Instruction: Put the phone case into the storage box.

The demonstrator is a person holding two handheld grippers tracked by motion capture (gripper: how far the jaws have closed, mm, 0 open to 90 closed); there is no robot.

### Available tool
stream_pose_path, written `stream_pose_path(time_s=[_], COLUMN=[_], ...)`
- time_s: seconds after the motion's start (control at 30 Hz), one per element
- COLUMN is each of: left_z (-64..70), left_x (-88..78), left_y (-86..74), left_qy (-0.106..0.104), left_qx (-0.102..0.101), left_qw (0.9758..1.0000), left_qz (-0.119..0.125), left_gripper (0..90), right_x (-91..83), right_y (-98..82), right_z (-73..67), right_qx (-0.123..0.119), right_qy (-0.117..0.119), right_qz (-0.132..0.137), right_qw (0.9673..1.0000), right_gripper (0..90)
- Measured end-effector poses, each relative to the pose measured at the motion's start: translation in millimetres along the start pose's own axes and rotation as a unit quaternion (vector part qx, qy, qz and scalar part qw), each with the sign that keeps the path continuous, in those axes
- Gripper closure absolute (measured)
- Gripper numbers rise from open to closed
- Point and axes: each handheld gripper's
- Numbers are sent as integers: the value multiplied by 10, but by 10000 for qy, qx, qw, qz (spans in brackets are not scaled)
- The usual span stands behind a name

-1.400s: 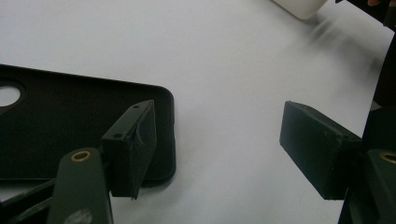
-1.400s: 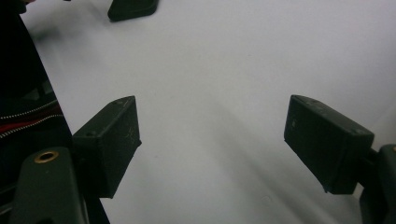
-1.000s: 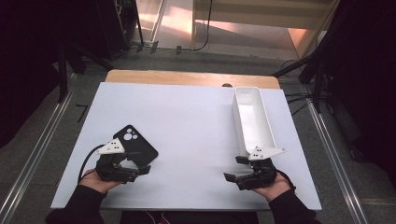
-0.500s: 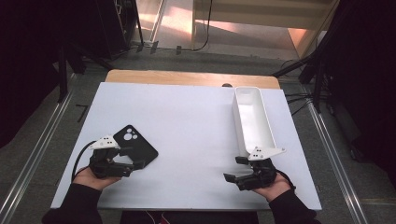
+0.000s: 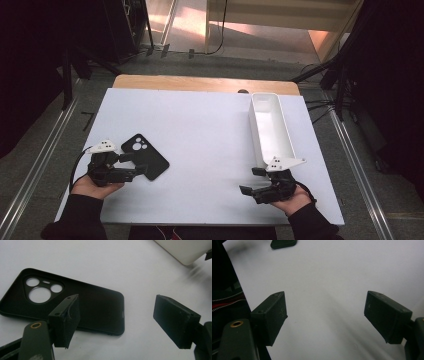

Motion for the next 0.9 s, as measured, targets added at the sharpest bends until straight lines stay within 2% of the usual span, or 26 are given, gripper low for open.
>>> stream_pose_path(time_s=[0.17, 0.43, 0.67, 0.73, 0.8, 0.83, 0.9], left_z=[-75, -236, -340, -367, -386, -387, -384], left_x=[-37, -115, -114, -110, -112, -112, -115], left_y=[16, -5, -25, -28, -33, -36, -27], left_qy=[121, 355, 546, 570, 590, 582, 657], left_qx=[-39, -245, -276, -341, -318, -338, -353], left_qw=[9999, 9991, 9981, 9977, 9977, 9976, 9970], left_qz=[-11, 26, -65, -100, -124, -146, -222], left_gripper=[217, 220, 222, 223, 279, 335, 523], right_x=[-1, 0, 2, 4, 7, 8, 10], right_y=[1, 3, 3, 3, 3, 3, 2], right_z=[1, 1, -3, -4, -4, -5, -4], right_qx=[12, 23, 33, 20, 7, 11, 6], right_qy=[-2, 40, 48, 48, 50, 58, 57], right_qz=[1, 5, -28, -22, -12, -14, -15], right_qw=[10000, 10000, 10000, 10000, 10000, 10000, 10000], right_gripper=[168, 168, 169, 169, 169, 168, 169])
Point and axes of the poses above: each handheld gripper's, and its own axes: x roughly forward along the jaws, y roughly out of its top, z roughly to its right, and after that the axes turned 4 degrees about z, right-handed
